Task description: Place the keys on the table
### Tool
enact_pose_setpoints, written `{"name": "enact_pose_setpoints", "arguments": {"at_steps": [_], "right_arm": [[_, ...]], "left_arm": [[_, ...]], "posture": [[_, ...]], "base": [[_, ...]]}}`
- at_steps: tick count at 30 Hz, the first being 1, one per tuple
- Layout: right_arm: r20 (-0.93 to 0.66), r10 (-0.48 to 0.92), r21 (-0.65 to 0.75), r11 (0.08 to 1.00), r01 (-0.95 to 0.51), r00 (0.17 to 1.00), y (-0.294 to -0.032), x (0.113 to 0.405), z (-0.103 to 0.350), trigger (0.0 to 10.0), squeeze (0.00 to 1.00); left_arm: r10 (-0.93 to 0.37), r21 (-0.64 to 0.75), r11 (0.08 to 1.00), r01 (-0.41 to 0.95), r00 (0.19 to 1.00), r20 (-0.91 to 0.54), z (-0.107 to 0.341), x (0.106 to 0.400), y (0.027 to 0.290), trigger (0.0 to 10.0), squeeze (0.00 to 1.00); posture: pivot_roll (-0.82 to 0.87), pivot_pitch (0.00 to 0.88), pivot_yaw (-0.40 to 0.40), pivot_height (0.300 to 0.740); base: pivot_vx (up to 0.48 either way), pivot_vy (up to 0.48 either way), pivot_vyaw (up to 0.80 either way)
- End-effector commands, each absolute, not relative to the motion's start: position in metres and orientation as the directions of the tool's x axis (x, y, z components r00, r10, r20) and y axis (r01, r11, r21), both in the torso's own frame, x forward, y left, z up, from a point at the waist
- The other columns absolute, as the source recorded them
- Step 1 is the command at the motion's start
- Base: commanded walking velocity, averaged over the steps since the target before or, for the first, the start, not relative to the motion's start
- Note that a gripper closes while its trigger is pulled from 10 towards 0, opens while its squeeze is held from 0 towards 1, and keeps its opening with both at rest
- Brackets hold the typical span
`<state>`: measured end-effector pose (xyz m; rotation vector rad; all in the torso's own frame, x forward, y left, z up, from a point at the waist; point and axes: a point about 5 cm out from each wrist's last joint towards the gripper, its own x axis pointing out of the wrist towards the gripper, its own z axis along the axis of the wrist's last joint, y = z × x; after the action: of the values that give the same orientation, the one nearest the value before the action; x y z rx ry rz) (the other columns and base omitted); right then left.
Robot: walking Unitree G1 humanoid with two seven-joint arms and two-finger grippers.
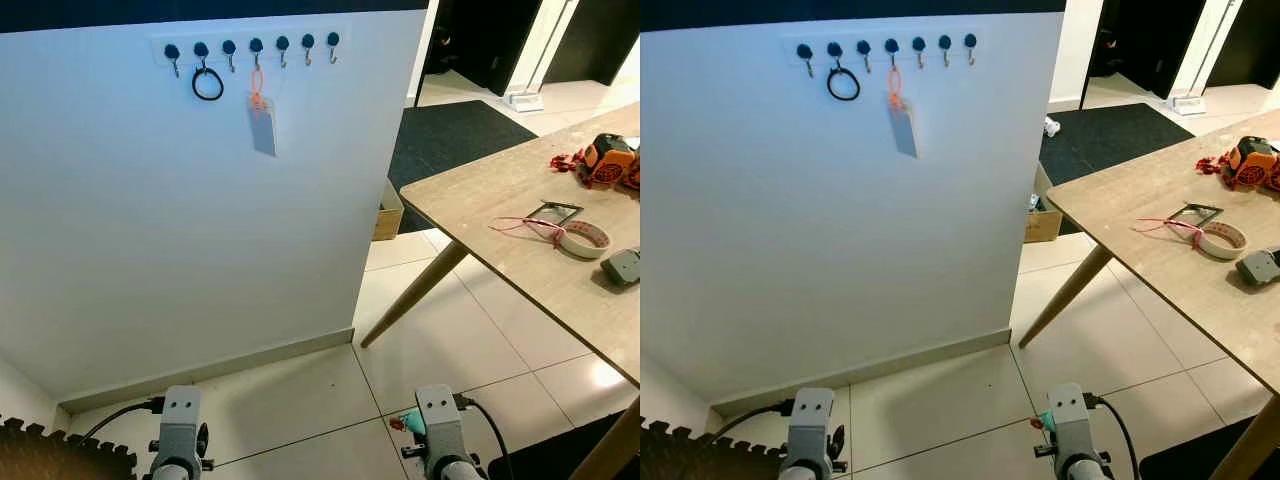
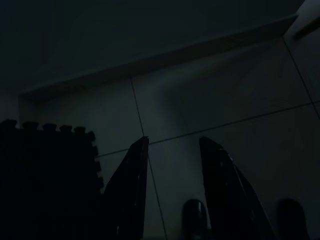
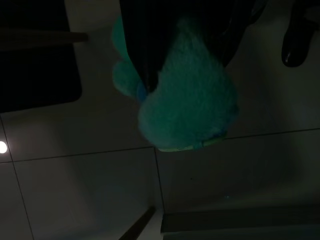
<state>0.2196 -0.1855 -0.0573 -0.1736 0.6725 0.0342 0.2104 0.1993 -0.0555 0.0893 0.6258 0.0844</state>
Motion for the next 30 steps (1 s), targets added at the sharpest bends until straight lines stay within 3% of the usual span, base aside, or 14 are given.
{"name": "enact_pose_setpoints", "arguments": {"at_steps": [1, 30], "right_arm": [[-0.627, -0.024, -0.153, 0.984, -0.093, 0.779, -0.186, 0.216, -0.059, 10.0, 0.00], [-0.623, -0.020, -0.113, 0.991, -0.065, 0.782, -0.177, 0.215, -0.061, 10.0, 0.00]], "left_arm": [[0.112, 0.122, 0.991, -0.049, 0.807, -0.580, -0.056, 0.207, 0.202, 10.0, 0.00], [0.105, 0.123, 0.991, -0.042, 0.814, -0.571, -0.052, 0.211, 0.213, 10.0, 0.00]], "posture": [[0.03, 0.062, 0.008, 0.740], [0.05, 0.059, 0.041, 0.740]], "base": [[0.000, 0.000, 0.00], [0.000, 0.000, 0.00]]}}
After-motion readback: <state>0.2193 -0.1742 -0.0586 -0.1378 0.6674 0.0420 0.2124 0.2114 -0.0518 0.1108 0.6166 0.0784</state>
